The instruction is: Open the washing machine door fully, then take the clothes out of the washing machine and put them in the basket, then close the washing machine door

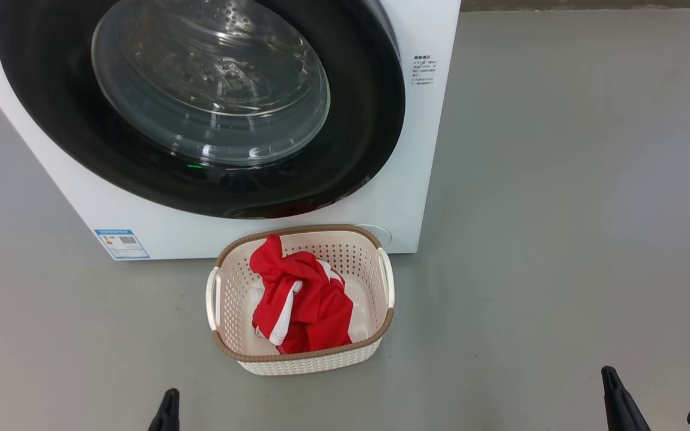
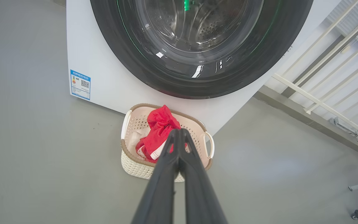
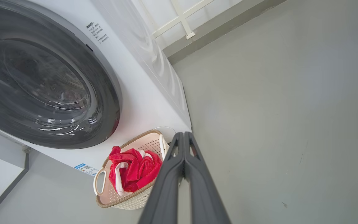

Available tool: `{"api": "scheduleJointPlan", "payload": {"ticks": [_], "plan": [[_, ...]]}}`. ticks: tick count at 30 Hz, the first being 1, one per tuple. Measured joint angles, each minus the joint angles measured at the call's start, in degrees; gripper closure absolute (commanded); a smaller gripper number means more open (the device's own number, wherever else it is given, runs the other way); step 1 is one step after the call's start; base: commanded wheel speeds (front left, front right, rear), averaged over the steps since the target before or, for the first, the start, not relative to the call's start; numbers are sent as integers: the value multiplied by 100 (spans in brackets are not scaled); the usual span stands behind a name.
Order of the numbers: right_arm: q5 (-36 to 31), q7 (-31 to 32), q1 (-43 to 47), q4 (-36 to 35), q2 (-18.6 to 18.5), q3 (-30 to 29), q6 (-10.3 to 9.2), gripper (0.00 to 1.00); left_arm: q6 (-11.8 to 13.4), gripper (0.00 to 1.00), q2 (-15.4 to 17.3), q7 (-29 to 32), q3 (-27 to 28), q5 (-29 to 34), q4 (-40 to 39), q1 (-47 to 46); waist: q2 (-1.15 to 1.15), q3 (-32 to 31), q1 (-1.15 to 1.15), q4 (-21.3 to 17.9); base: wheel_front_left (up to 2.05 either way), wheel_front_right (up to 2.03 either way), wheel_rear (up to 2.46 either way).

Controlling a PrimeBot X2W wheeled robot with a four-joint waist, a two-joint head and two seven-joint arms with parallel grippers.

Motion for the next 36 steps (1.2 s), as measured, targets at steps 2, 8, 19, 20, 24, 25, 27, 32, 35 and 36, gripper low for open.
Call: {"api": "scheduleJointPlan", "payload": {"ticks": [2,8,19,20,24,25,27,32,35,36], "plan": [[88,52,-34,1,-1,0,0,100,0,100,2,29,0,-157,1,-27,0,-5,0,-4,0,0,0],[427,149,-76,1,-3,-1,0,100,0,100,8,114,4,-536,1,-89,0,-23,0,-18,0,0,0],[967,300,-217,2,-8,-3,0,100,0,100,22,274,16,-1152,3,-149,0,-51,0,-40,0,0,0],[1038,319,-222,2,-8,-4,0,100,0,100,24,281,18,-1228,4,-175,0,-53,0,-42,0,0,0],[1224,392,-315,3,-12,-7,0,100,0,100,31,332,25,-1455,4,-216,0,-65,0,-51,0,0,0],[1281,397,-322,3,-13,-7,0,100,0,100,33,355,30,-1534,4,-218,0,-68,0,-53,0,0,0],[1419,438,-330,4,-16,-9,0,100,0,100,35,381,32,-1668,4,-224,0,-73,0,-58,0,0,0],[1669,524,-404,7,-21,-10,0,100,0,100,38,470,47,-1980,5,-243,0,-87,0,-69,0,0,0],[1841,564,-432,4,-25,-11,0,100,0,100,42,513,55,-2136,13,-299,0,-96,0,-76,0,0,0],[1883,590,-433,5,-27,-12,0,100,0,100,44,532,58,-2206,12,-320,0,-98,0,-78,0,0,0]]}}
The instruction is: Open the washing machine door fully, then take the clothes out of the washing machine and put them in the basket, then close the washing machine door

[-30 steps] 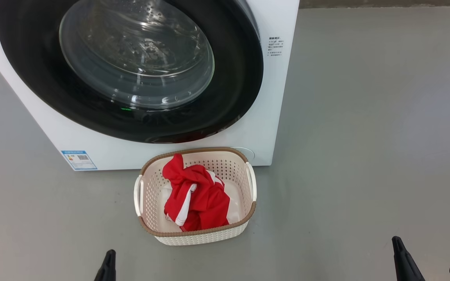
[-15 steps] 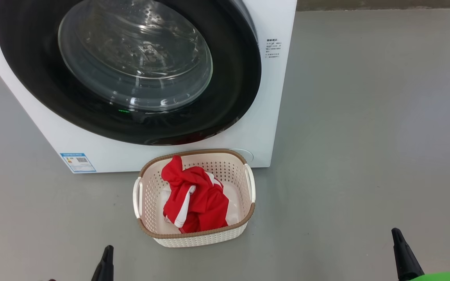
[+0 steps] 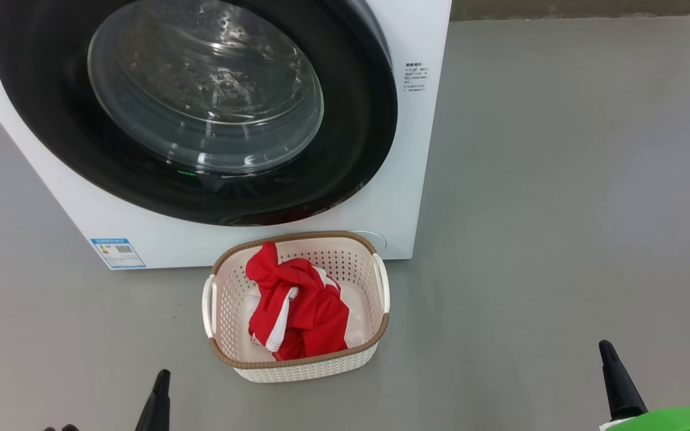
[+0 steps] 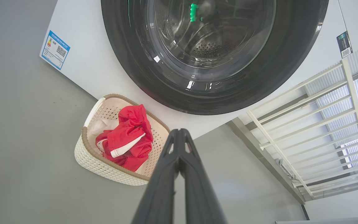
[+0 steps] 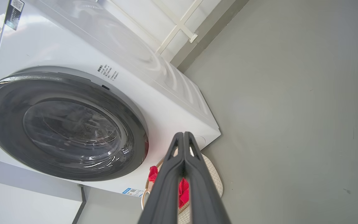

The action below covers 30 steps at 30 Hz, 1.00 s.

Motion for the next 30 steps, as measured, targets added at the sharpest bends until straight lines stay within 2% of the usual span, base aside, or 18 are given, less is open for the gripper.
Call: {"api": "scheduleJointPlan", "payload": {"ticks": [30], "plan": [[1631,468,-399,5,-19,-30,-1,100,0,100,11,458,114,-1866,13,-263,0,-84,0,-67,0,0,0]]}}
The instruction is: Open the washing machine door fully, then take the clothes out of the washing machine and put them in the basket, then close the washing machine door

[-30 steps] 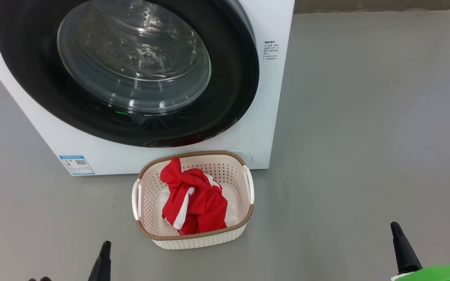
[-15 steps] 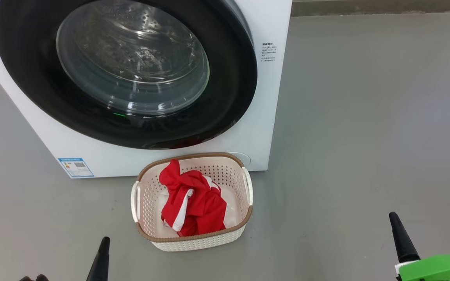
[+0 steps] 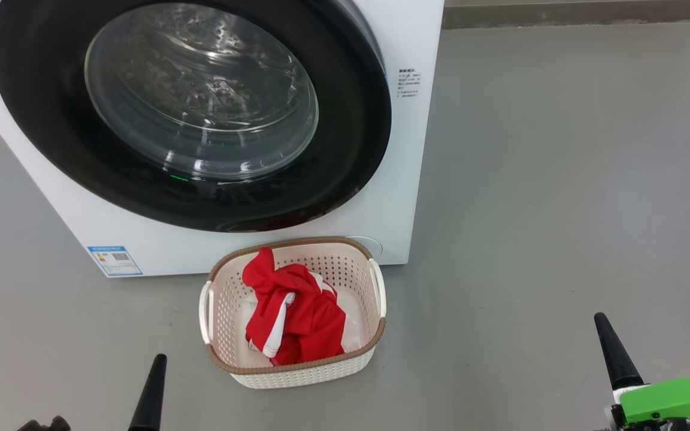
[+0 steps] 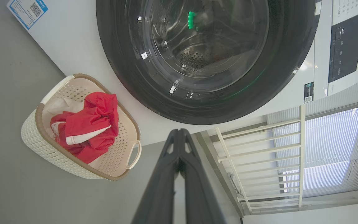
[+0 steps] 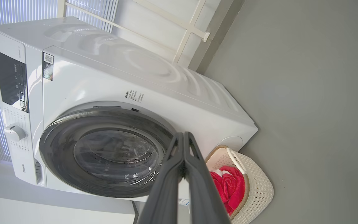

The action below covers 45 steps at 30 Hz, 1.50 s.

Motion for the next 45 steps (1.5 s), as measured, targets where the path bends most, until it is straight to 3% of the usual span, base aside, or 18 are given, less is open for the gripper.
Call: {"api": "scheduleJointPlan", "payload": {"ticks": [33,45], "plan": [[1817,579,-456,9,-30,-32,-3,100,0,100,1,553,151,-2047,18,-335,0,-95,0,-75,0,0,0],[1826,579,-508,9,-30,-36,-8,100,0,100,0,577,172,-2092,19,-335,0,-95,0,-74,0,0,0]]}}
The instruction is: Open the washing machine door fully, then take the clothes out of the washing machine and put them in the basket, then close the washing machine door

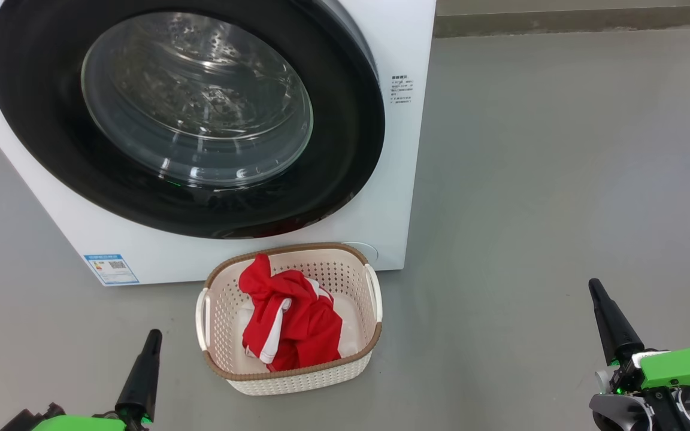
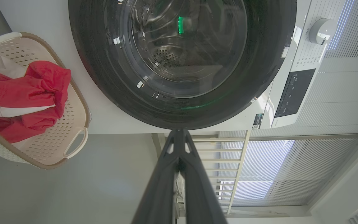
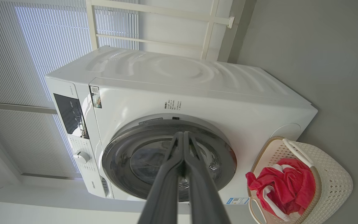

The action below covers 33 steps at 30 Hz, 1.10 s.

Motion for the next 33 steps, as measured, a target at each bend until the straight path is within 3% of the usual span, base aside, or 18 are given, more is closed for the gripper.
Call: {"api": "scheduleJointPlan", "payload": {"ticks": [33], "plan": [[0,16,0,0,1,-18,0,100,0,100,-3,24,34,2,1,0,0,0,0,0,0,0,0]]}}
